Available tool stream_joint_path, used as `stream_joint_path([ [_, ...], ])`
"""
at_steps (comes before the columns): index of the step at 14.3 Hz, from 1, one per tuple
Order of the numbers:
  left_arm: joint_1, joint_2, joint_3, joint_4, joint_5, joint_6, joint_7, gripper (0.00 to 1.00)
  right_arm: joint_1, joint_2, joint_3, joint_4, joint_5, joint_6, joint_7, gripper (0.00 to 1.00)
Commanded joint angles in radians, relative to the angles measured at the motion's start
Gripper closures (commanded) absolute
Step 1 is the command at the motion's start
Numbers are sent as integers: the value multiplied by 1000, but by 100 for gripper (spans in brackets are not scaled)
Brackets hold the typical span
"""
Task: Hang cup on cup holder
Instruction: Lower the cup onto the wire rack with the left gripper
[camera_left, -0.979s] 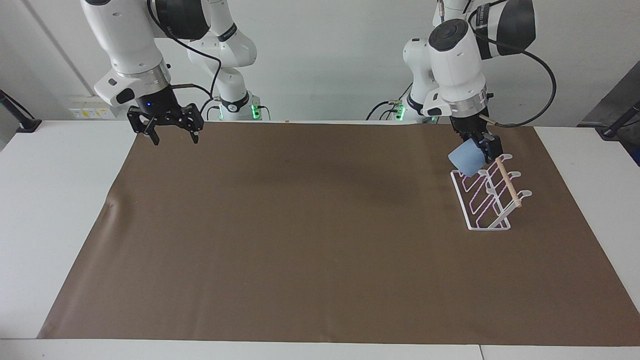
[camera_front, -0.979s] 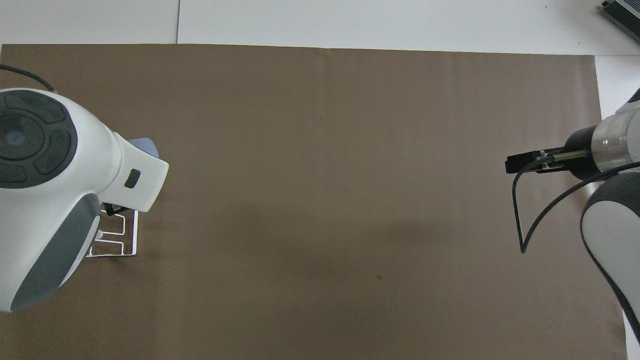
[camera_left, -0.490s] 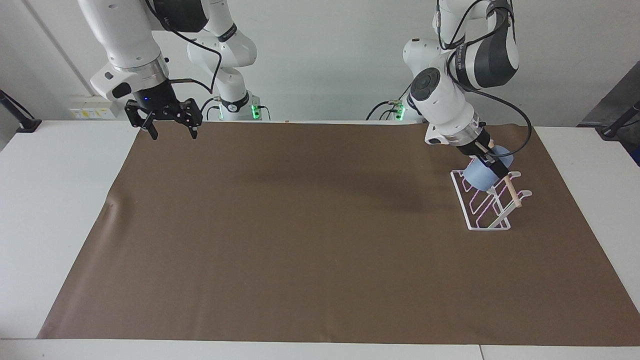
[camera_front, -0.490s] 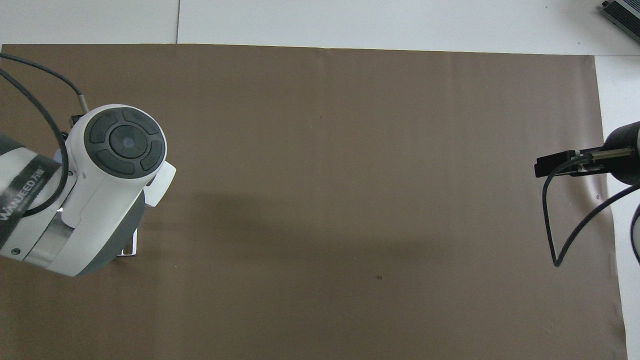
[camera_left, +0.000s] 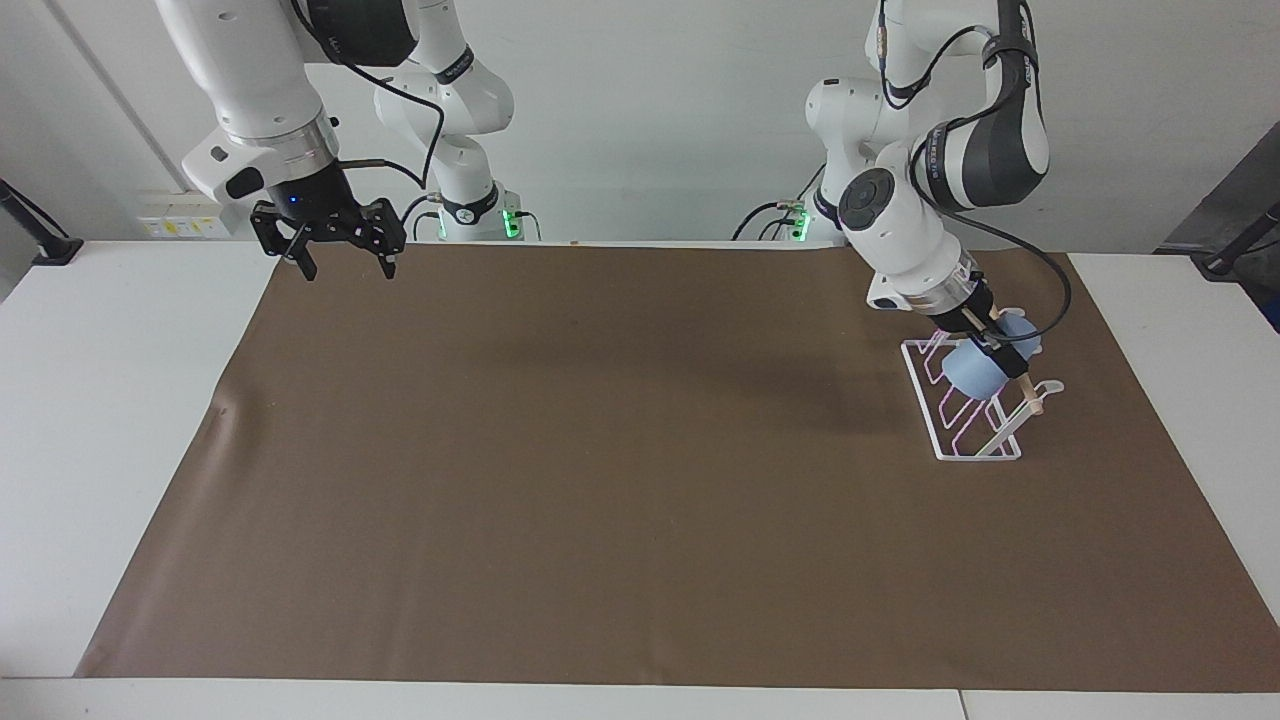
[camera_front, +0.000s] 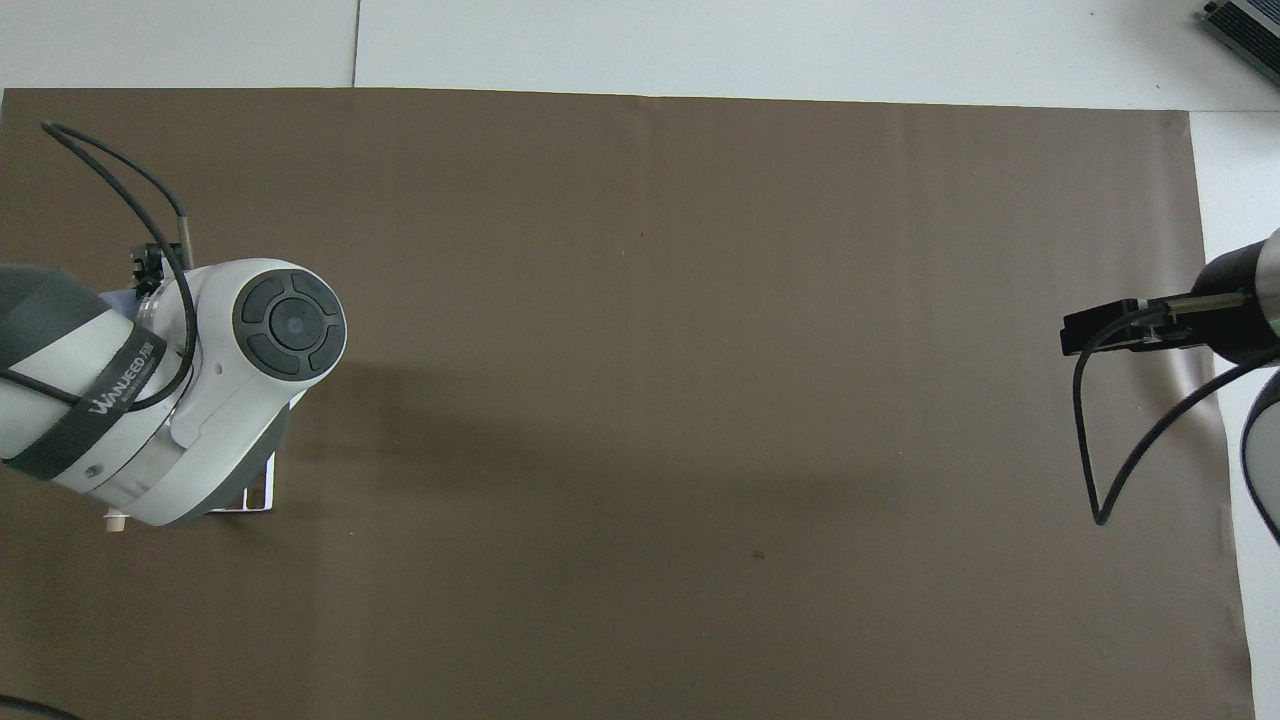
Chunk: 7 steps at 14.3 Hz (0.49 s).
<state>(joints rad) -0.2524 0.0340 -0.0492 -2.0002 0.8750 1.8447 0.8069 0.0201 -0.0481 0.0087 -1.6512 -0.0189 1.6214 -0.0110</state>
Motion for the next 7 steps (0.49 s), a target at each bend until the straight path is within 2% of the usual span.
stream_joint_path([
  [1,33,-48,-6,-74,25,68,25,100,-6,-1,8,2,-19,-14,17,0],
  [6,56,-56,-8,-107,25,117,23,100,-6,-1,8,2,-19,-14,17,0],
  [7,56,-56,-8,-107,25,119,25,89,-6,-1,8,2,-19,-14,17,0],
])
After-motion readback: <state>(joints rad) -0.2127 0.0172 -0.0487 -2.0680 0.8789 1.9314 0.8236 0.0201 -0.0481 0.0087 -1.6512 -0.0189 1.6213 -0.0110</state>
